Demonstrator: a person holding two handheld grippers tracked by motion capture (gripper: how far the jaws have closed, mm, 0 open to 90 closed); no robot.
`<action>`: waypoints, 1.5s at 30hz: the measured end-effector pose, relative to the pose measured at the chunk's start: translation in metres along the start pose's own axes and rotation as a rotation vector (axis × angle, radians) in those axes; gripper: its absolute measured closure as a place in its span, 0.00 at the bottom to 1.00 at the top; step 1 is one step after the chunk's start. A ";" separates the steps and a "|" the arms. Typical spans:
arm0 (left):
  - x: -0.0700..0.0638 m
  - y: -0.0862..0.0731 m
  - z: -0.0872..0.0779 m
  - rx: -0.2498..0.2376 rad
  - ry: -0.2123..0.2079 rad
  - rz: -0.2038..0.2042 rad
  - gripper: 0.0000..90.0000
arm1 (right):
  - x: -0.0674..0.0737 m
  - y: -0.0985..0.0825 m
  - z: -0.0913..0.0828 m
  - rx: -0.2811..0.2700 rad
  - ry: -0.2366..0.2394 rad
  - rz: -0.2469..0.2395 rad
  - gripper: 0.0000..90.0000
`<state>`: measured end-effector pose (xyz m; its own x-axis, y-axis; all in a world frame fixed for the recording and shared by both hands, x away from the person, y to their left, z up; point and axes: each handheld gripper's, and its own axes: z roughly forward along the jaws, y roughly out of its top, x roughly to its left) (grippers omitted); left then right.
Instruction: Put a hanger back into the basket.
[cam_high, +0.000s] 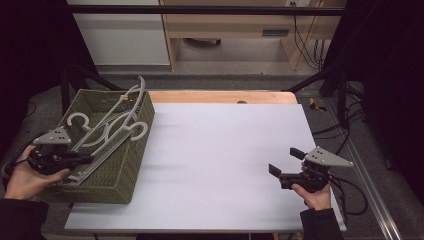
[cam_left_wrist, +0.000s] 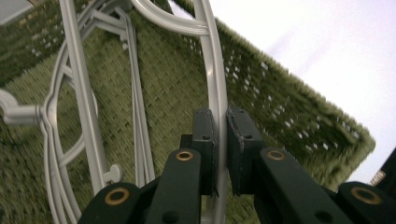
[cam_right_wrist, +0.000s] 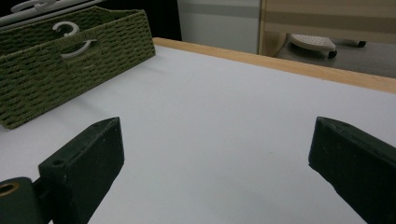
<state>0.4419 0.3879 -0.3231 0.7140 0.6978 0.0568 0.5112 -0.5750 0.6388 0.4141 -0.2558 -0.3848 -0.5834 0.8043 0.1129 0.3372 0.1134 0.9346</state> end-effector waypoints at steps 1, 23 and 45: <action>0.002 -0.002 -0.001 0.003 -0.004 -0.003 0.92 | 0.000 0.000 0.000 0.000 0.000 0.000 0.04; 0.018 -0.026 -0.004 0.046 -0.060 0.026 0.92 | 0.000 -0.001 0.001 0.010 0.002 -0.002 0.04; 0.022 -0.020 -0.003 0.047 -0.035 0.061 0.92 | 0.000 -0.001 0.001 0.010 0.009 -0.001 0.04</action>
<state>0.4460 0.4166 -0.3321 0.7601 0.6464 0.0670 0.4879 -0.6357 0.5982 0.4146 -0.2548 -0.3864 -0.5903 0.7990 0.1145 0.3435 0.1203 0.9314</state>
